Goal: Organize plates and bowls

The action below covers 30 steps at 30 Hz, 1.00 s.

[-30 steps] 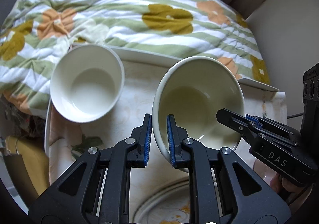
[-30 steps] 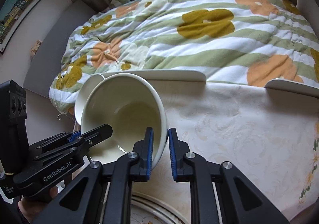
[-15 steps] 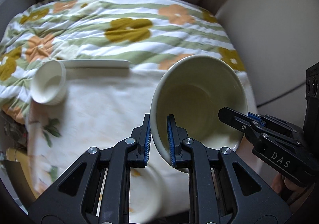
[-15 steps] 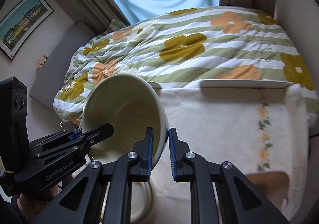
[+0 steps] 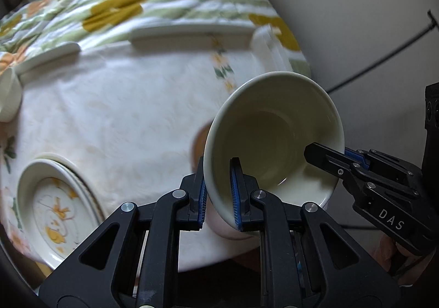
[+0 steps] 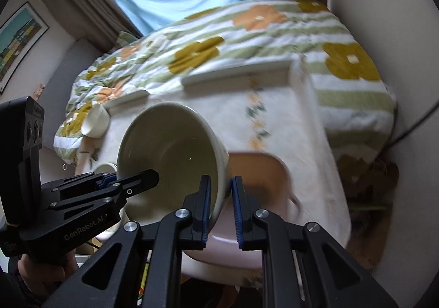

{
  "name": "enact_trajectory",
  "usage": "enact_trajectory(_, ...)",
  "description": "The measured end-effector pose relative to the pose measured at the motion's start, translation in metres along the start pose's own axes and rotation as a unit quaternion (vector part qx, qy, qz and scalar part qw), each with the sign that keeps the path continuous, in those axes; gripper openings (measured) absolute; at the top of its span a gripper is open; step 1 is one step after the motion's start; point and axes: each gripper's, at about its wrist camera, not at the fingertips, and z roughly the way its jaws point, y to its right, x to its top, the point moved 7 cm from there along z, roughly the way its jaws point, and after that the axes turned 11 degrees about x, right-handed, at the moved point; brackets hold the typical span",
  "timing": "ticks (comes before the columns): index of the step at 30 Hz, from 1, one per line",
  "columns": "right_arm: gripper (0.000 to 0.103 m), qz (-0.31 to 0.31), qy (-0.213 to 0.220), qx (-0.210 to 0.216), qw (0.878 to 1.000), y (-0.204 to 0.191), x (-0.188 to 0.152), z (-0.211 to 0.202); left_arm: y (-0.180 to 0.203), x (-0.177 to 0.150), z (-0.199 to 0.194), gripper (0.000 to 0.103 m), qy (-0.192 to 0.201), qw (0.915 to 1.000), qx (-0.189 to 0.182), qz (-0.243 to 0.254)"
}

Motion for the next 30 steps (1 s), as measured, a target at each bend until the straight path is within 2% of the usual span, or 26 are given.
enact_trajectory(6, 0.014, 0.032, -0.026, -0.001, 0.999, 0.029, -0.022, 0.018, 0.012, -0.011, 0.032, 0.013, -0.039, 0.9987, 0.018, 0.027)
enact_trajectory(15, 0.014, 0.073, -0.052, -0.007, 0.996, 0.054, -0.039, 0.046, 0.01, -0.01, 0.067, 0.013, -0.064, 0.9954, 0.044, 0.056)
enact_trajectory(21, 0.014, 0.077, -0.068, -0.016, 0.995, 0.053, -0.044, 0.058, 0.011, -0.004, 0.066, 0.013, -0.059, 0.995, 0.048, 0.065)
enact_trajectory(30, 0.014, 0.057, -0.098, -0.064, 0.991, 0.051, -0.045, 0.057, 0.015, -0.005, 0.072, 0.013, -0.068, 0.9937, 0.044, 0.077)
